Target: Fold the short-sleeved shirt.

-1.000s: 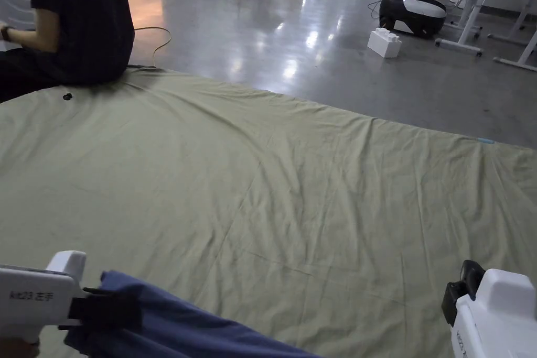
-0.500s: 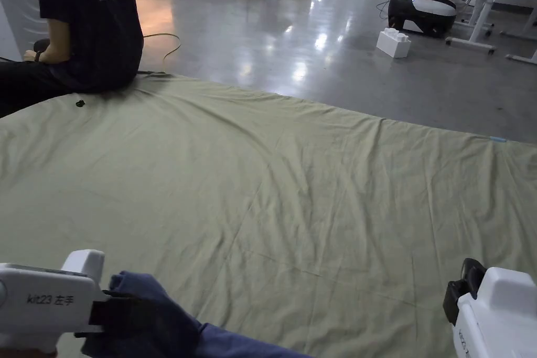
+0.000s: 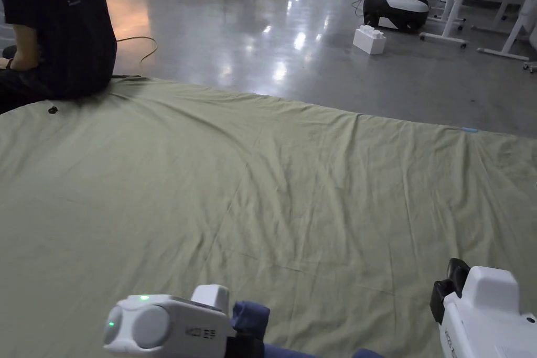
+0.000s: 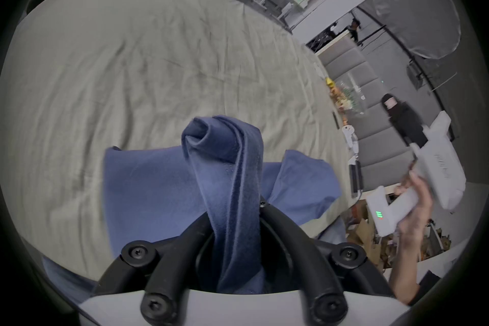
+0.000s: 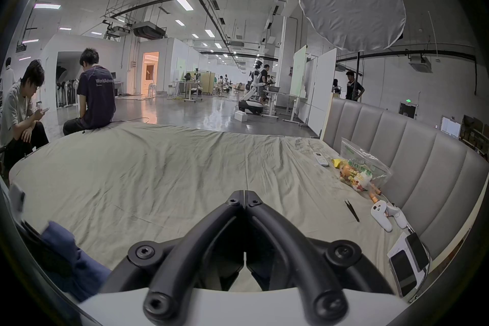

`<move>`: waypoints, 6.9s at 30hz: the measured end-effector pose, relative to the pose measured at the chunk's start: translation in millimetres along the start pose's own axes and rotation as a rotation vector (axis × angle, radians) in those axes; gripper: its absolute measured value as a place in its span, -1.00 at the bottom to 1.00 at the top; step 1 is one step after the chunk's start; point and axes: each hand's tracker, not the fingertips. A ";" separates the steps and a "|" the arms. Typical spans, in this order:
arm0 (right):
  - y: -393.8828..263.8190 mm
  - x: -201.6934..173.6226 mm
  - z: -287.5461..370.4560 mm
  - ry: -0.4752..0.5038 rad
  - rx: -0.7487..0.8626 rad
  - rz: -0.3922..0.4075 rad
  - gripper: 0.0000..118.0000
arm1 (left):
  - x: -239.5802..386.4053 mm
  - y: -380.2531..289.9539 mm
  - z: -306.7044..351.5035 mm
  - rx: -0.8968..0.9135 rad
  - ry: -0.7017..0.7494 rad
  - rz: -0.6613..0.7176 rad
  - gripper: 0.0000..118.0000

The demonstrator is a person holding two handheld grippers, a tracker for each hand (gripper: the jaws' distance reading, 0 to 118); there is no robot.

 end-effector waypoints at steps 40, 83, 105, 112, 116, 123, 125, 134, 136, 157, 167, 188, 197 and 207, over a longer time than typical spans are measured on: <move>-23.9 24.3 4.3 -0.031 -0.062 -0.026 -1.00 | 47.7 -43.6 -66.6 -0.121 -0.008 -0.031 -0.63; -15.9 23.5 9.1 -0.021 -0.075 -0.042 -1.00 | -194.5 -37.0 -21.5 0.057 -0.382 0.293 0.44; -15.7 28.4 15.5 -0.029 -0.075 -0.026 -1.00 | -170.8 -7.7 53.5 0.162 -0.274 0.233 -0.80; -18.0 26.3 12.1 -0.019 -0.076 -0.029 -1.00 | -136.4 15.0 101.8 0.206 0.030 0.100 -0.80; -19.3 24.2 10.8 -0.011 -0.079 -0.038 -1.00 | -105.1 14.3 105.0 0.197 0.095 0.041 -0.80; -25.5 20.8 8.3 0.006 -0.087 -0.050 -1.00 | -40.8 10.5 99.8 0.191 0.060 0.021 -0.80; -25.2 19.4 9.8 0.011 -0.090 -0.053 -1.00 | -28.1 7.3 93.4 0.183 0.065 -0.006 -0.80; -25.2 23.1 14.0 0.013 -0.085 -0.055 -1.00 | 19.2 -1.0 56.0 0.144 -0.048 -0.026 -0.80; -22.2 24.6 16.6 0.009 -0.079 -0.056 -1.00 | 35.9 -5.7 37.7 0.127 -0.043 -0.031 -0.80; -28.2 54.5 22.4 -0.037 -0.080 -0.060 -1.00 | 90.6 -22.4 -87.0 -0.083 -0.132 -0.023 0.10; -34.9 62.5 20.7 -0.052 -0.097 -0.076 -1.00 | 106.6 -32.9 -79.3 -0.041 -0.155 -0.023 -0.71; -32.8 60.1 19.4 -0.034 -0.093 -0.072 -1.00 | 117.1 -19.6 -65.1 0.043 -0.170 -0.177 -0.89; -13.5 52.6 23.6 -0.041 -0.026 -0.094 -1.00 | 86.2 -7.5 18.1 0.544 0.128 -0.354 -0.90; 23.6 40.3 30.2 -0.069 0.145 -0.099 -1.00 | 78.8 22.1 53.9 0.956 0.476 -0.427 -0.90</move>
